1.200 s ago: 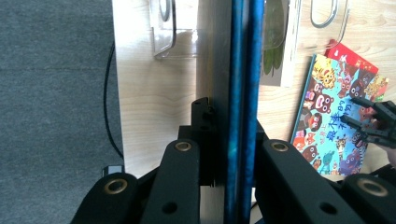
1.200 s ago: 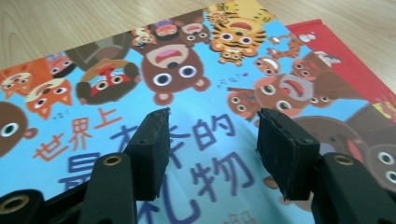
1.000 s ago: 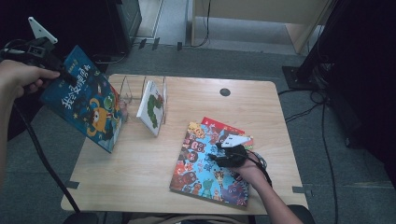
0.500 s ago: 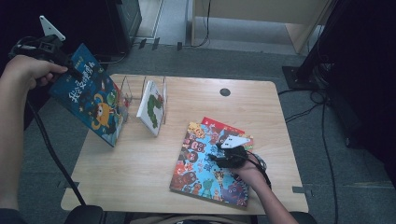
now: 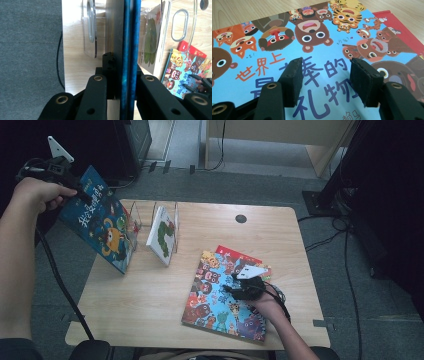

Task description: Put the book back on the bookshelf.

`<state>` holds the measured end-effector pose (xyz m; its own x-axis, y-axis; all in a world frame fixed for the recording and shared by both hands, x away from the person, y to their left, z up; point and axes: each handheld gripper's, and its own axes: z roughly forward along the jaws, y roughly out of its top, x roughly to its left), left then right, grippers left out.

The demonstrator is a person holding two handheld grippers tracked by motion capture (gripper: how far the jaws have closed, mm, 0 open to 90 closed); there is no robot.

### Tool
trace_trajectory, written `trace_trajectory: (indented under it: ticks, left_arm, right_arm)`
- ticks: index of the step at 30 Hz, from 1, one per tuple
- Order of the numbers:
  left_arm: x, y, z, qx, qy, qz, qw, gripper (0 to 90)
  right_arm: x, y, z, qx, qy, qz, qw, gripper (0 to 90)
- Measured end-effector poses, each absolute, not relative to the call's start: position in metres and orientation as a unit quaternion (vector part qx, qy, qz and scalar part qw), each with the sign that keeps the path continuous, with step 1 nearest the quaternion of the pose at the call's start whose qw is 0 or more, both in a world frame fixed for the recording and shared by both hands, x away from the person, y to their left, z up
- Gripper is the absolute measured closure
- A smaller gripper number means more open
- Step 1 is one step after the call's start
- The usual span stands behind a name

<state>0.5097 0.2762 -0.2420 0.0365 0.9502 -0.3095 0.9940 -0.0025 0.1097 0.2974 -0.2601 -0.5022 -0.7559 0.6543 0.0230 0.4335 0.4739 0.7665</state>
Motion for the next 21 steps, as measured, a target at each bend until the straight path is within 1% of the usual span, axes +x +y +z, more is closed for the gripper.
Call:
trace_trajectory:
  ticks: [21]
  left_arm:
    - [0.5101, 0.2855, -0.2478, 0.697, 0.693, -0.076, 0.168, 82.4]
  right_arm:
    - [0.2975, -0.2602, -0.5023, 0.322, 0.847, 0.400, 0.137, 44.2]
